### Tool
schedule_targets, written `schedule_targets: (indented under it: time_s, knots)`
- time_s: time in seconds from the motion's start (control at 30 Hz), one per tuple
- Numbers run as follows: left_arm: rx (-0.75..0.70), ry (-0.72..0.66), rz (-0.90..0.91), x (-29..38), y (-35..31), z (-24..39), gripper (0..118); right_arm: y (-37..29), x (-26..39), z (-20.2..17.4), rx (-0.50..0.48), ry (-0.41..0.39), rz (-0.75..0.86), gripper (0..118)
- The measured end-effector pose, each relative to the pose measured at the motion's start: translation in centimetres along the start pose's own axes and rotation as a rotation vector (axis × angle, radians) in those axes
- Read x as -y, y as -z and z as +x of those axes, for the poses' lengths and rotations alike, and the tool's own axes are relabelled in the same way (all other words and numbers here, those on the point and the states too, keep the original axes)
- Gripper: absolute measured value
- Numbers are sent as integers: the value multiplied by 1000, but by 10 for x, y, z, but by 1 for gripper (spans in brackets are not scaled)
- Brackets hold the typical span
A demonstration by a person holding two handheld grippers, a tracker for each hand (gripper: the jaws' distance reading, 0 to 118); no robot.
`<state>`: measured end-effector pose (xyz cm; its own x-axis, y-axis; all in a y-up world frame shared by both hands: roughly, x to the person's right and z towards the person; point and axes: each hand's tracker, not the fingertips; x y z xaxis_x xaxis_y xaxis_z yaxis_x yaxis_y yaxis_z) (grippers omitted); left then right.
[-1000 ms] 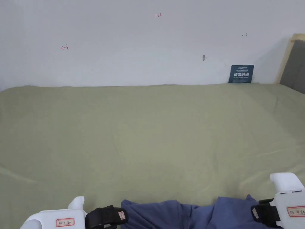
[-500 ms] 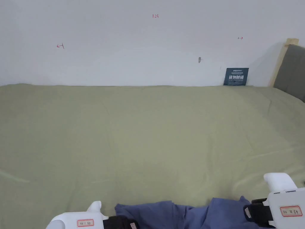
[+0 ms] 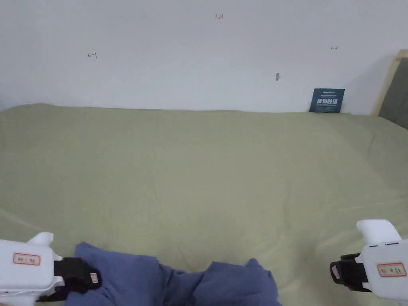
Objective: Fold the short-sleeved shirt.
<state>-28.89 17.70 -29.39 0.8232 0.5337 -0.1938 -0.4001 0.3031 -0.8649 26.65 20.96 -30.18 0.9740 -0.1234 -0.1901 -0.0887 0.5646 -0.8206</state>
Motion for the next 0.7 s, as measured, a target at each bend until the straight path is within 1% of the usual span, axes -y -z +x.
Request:
schedule_targets:
  time_s: [0.03, 0.07, 0.2, 0.23, 0.33, 0.43, 0.53, 0.57, 0.6, 0.63, 0.67, 0.7]
  knots:
    - [-47, 10, 16, 1, -11, 4, 11, 3, 0, -2, -5, -1, -4, 0]
    - [-56, 16, 26, 2, -20, 9, 11, 7, 0, -4, -14, 0, -7, 0]
    - [36, 29, 54, 11, -29, 46, 11, 17, 3, -11, -45, 11, -22, 0]
    - [59, 56, 54, 14, -25, 61, 11, 19, 4, -12, -49, 11, -29, 0]
    - [121, 146, 12, 25, 0, 100, 11, 18, 5, -13, -53, 7, -31, 0]
    - [215, 181, -76, 33, 34, 133, 11, 16, 6, -7, -53, 22, -27, 0]
    - [230, 187, -118, 37, 73, 153, 13, 18, 7, -1, -32, 37, -32, 0]
    - [240, 179, -123, 38, 83, 158, 19, 20, 7, 1, -28, 42, -35, 0]
    - [277, 177, -133, 40, 91, 160, 31, 23, 7, 3, -26, 49, -39, 0]
    - [326, 164, -147, 42, 98, 161, 31, 25, 8, 5, -22, 58, -45, 0]
    - [372, 141, -173, 43, 101, 160, 37, 28, 8, 6, -20, 63, -52, 0]
    - [420, 118, -196, 44, 103, 159, 50, 30, 9, 7, -19, 65, -58, 0]
